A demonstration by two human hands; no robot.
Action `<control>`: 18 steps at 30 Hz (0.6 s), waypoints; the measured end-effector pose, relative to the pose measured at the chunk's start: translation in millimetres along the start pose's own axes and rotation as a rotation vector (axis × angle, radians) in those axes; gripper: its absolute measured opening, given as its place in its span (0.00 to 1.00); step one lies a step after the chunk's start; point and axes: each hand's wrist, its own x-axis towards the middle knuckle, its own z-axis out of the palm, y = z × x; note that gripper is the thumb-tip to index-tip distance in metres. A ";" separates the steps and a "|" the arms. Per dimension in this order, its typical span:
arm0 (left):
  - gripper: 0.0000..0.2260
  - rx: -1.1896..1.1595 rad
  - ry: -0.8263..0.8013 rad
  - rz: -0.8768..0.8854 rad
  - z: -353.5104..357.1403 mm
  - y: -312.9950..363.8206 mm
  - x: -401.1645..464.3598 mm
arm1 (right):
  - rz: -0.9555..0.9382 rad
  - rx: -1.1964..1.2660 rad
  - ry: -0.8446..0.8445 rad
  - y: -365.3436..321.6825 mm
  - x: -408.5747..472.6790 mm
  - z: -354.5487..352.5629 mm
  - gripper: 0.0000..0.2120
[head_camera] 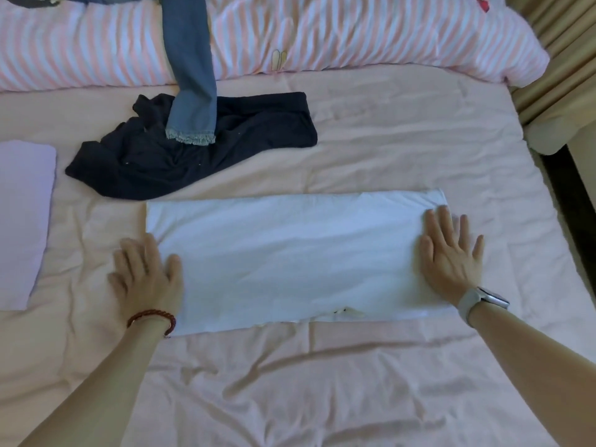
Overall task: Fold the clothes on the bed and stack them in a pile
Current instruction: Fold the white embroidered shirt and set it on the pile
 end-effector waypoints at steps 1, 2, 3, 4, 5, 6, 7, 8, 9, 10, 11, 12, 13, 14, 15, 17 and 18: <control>0.26 0.005 0.060 0.011 -4.1 8.0 -0.1 | 0.046 0.033 0.017 -0.4 1.9 -3.5 0.26; 0.25 0.016 0.114 0.079 -7.3 19.9 0.4 | 0.059 0.053 0.048 -3.6 5.3 -8.1 0.28; 0.25 0.038 0.152 0.199 -9.3 34.9 2.6 | 0.036 0.055 0.074 -8.3 9.4 -12.8 0.29; 0.24 0.089 0.163 0.329 -9.3 48.5 5.6 | -0.021 0.042 0.083 -13.7 13.8 -15.6 0.29; 0.24 0.159 0.147 0.420 -8.0 59.8 11.0 | -0.081 0.024 0.072 -18.2 18.6 -16.2 0.27; 0.24 0.215 0.101 0.434 -5.3 68.5 19.0 | -0.105 0.014 0.050 -19.8 25.0 -14.6 0.26; 0.24 0.251 0.040 0.367 -1.6 71.5 28.7 | -0.074 0.038 0.019 -18.2 31.0 -13.1 0.25; 0.25 0.266 -0.015 0.257 0.8 69.9 37.5 | 0.000 0.099 -0.008 -14.5 34.2 -12.8 0.24; 0.26 0.263 -0.052 0.158 1.8 66.8 44.8 | 0.074 0.181 -0.009 -9.0 35.8 -12.6 0.23; 0.26 0.258 -0.072 0.100 1.7 65.3 49.3 | 0.122 0.257 0.022 -2.9 35.7 -12.3 0.21; 0.26 0.254 -0.078 0.082 0.6 66.9 50.1 | 0.152 0.305 0.071 1.1 34.2 -12.8 0.18; 0.26 0.242 -0.086 0.079 -1.3 70.8 47.6 | 0.190 0.331 0.112 3.7 30.6 -13.2 0.14; 0.27 0.223 -0.092 0.082 -3.9 75.8 41.6 | 0.246 0.351 0.130 4.0 24.4 -12.9 0.13; 0.27 0.200 -0.091 0.103 -5.4 80.8 33.0 | 0.305 0.391 0.126 2.8 17.9 -13.4 0.12; 0.28 0.188 -0.083 0.161 -5.2 85.5 21.5 | 0.351 0.455 0.105 1.2 11.0 -14.9 0.12; 0.28 0.187 -0.075 0.372 -2.1 92.4 -14.8 | 0.434 0.587 0.019 -0.2 -3.4 -16.9 0.13; 0.28 0.186 -0.091 0.471 1.4 94.5 -35.9 | 0.475 0.634 -0.029 -0.4 -9.8 -18.2 0.14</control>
